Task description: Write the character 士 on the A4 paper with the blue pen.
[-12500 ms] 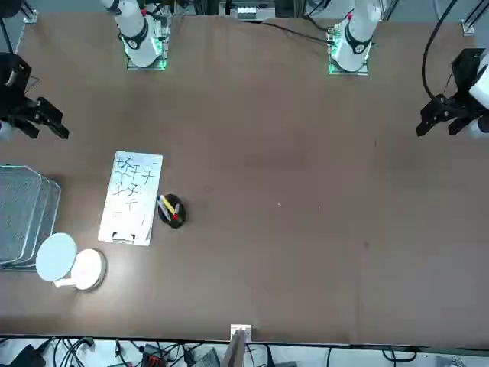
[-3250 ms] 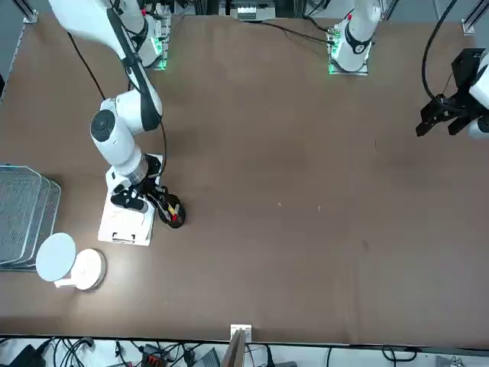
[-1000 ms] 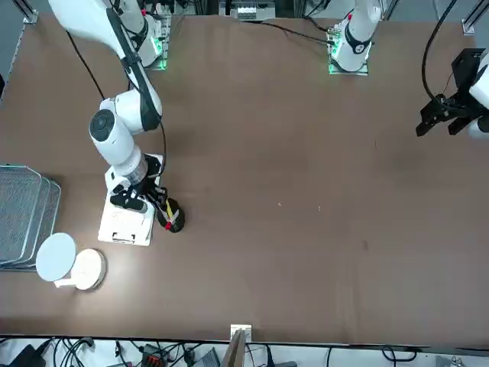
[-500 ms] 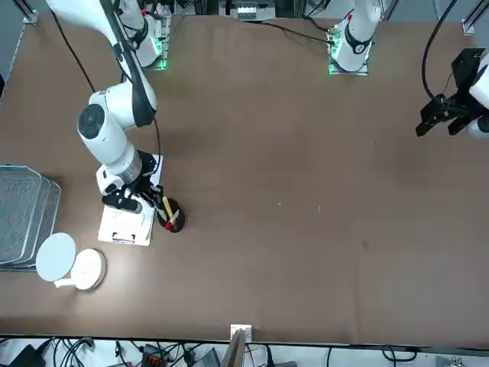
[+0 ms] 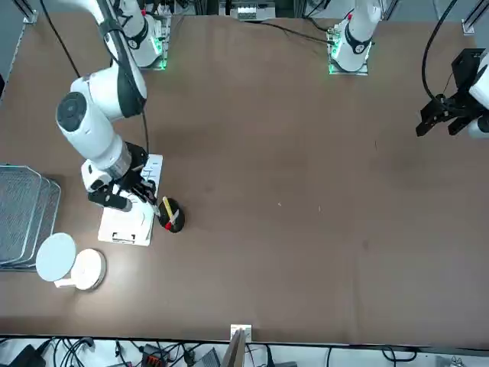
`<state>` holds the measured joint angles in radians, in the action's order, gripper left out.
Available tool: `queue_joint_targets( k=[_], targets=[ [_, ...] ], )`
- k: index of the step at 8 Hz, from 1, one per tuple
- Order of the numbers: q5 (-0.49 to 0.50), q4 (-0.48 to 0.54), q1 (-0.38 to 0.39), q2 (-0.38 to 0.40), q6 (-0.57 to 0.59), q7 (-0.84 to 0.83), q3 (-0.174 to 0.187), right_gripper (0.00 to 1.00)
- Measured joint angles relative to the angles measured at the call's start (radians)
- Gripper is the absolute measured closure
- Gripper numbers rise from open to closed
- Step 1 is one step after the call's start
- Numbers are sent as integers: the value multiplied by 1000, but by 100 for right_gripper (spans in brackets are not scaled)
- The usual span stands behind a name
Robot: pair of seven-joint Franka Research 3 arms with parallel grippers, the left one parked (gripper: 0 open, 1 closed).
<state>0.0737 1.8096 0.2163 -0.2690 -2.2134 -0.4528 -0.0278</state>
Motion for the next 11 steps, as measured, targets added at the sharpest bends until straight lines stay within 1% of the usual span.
queue_joint_targets(
  k=[2, 4, 5, 6, 7, 8, 11],
  targets=[
    [43, -74, -20, 35, 182, 71, 67, 79],
    [47, -85, -52, 69, 285, 191, 128, 79],
    [48, -78, -67, 69, 305, 245, 161, 79],
    [48, -58, -82, 63, 306, 281, 187, 79],
    [46, -39, -93, 54, 295, 298, 202, 79],
    [39, -19, -96, 43, 264, 301, 210, 79],
    [-10, 52, -96, -4, 121, 301, 214, 79]
  ],
)
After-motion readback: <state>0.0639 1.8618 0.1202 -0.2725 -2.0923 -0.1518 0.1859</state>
